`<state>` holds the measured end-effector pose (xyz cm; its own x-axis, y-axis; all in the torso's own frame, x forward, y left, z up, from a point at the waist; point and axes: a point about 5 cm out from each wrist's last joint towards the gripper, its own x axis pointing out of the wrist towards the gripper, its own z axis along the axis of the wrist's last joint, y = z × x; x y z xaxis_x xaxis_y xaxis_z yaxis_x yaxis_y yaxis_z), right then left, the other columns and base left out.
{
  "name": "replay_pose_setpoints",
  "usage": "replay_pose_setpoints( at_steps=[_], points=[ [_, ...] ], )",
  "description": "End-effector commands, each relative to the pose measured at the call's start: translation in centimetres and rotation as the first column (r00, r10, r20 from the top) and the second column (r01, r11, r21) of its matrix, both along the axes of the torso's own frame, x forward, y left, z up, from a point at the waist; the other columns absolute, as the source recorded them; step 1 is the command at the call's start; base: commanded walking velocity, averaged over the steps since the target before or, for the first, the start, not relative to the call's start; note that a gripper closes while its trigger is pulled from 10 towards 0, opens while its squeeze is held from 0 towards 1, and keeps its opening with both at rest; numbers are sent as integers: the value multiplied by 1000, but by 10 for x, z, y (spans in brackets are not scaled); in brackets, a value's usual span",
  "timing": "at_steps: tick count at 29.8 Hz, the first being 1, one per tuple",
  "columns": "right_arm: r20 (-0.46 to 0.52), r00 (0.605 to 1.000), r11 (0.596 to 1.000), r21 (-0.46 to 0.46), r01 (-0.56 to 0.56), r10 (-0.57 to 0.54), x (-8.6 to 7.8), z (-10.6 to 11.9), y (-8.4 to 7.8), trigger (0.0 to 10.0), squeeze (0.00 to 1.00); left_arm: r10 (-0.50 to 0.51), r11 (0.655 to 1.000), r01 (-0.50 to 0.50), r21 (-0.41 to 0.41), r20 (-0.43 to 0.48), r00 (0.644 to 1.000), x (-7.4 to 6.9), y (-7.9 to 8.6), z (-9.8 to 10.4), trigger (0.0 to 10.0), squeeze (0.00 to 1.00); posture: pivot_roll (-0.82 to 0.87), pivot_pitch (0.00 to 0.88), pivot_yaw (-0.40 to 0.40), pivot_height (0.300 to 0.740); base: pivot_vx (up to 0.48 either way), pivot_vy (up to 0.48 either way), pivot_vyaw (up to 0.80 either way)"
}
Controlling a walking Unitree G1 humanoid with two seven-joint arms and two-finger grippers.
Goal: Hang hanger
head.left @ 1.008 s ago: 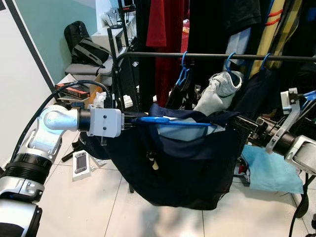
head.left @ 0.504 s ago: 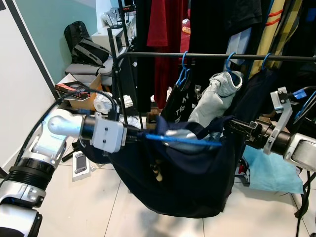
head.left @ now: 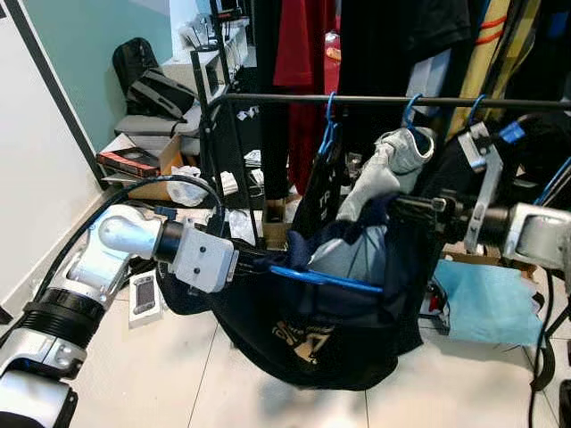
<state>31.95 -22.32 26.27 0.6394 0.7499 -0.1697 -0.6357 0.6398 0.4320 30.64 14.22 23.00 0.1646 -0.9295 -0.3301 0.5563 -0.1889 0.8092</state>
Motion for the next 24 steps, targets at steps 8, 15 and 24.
replay_pose_setpoints(
  at_steps=[8, 15, 24],
  points=[
    [54, 997, 997, 56, -53, 50, 12, 24, 29, 784, 0, 17, 1000, -17, -24, -5, 1000, 0, -25, -14, 0, 0, -121, 0, 60, 740, 0, 0, 0],
    [35, 998, 997, -43, 59, -58, 23, 14, 25, 10000, 0, 308, 951, -308, -6, 33, 951, 22, -3, -26, 0, 0, -120, 0, 61, 740, 0, 0, 0],
    [30, 996, 995, -55, 85, -83, 26, 13, 26, 10000, 0, 379, 925, -379, -22, 2, 925, 26, 3, -28, 0, 0, -111, 0, 55, 740, 0, 0, 0]
  ],
)
